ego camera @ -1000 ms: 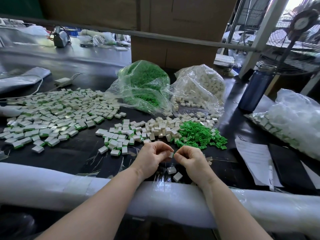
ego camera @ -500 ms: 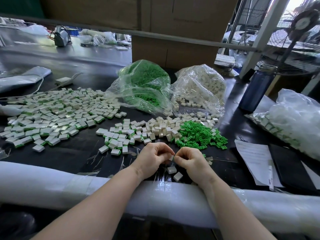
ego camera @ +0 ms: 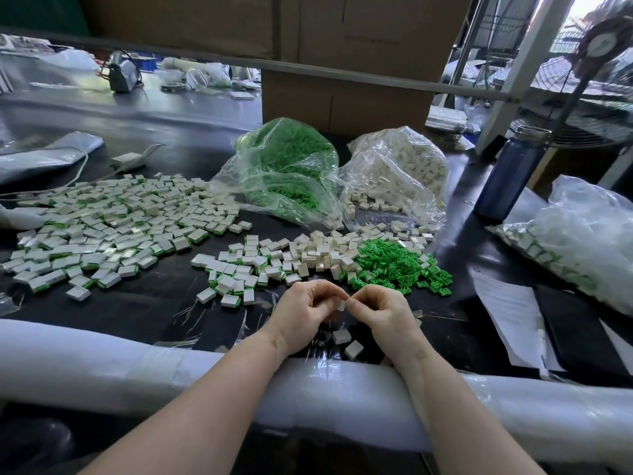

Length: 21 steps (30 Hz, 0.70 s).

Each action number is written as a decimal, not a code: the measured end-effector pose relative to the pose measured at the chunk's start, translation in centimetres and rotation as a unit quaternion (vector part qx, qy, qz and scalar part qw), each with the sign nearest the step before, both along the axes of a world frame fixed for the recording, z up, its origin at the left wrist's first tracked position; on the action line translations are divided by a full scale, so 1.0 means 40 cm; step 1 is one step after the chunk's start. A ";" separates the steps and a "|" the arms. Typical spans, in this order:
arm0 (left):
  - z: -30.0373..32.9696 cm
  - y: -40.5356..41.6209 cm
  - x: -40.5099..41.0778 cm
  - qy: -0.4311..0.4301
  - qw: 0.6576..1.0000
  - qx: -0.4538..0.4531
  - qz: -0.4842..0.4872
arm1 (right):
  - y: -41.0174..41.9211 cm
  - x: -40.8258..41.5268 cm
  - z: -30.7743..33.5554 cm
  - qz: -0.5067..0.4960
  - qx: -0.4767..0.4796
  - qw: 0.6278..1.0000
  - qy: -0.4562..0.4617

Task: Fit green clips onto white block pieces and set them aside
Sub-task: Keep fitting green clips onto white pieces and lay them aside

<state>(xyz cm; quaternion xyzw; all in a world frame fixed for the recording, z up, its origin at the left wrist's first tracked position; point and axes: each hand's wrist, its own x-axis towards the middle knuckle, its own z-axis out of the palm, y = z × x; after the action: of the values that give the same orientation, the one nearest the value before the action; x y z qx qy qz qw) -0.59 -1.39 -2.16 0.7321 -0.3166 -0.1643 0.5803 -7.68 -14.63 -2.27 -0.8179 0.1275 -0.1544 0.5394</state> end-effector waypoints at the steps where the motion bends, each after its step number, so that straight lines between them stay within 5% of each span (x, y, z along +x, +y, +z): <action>1: 0.000 0.000 -0.001 -0.003 1.000 0.000 0.001 | 0.000 0.000 0.000 -0.010 0.017 1.000 -0.014; 11: -0.013 -0.004 0.008 -0.067 0.997 0.036 0.026 | -0.011 -0.007 -0.003 -0.034 0.117 0.990 -0.075; 21: -0.014 0.001 0.011 0.002 0.999 0.030 0.017 | 0.000 -0.003 -0.003 -0.030 0.063 0.997 -0.014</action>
<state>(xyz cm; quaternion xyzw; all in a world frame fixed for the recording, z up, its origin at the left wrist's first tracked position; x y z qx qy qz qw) -0.16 -1.37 -2.72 0.7542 -0.2979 -0.1657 0.5613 -7.81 -14.61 -2.39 -0.7760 0.1541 -0.1742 0.5863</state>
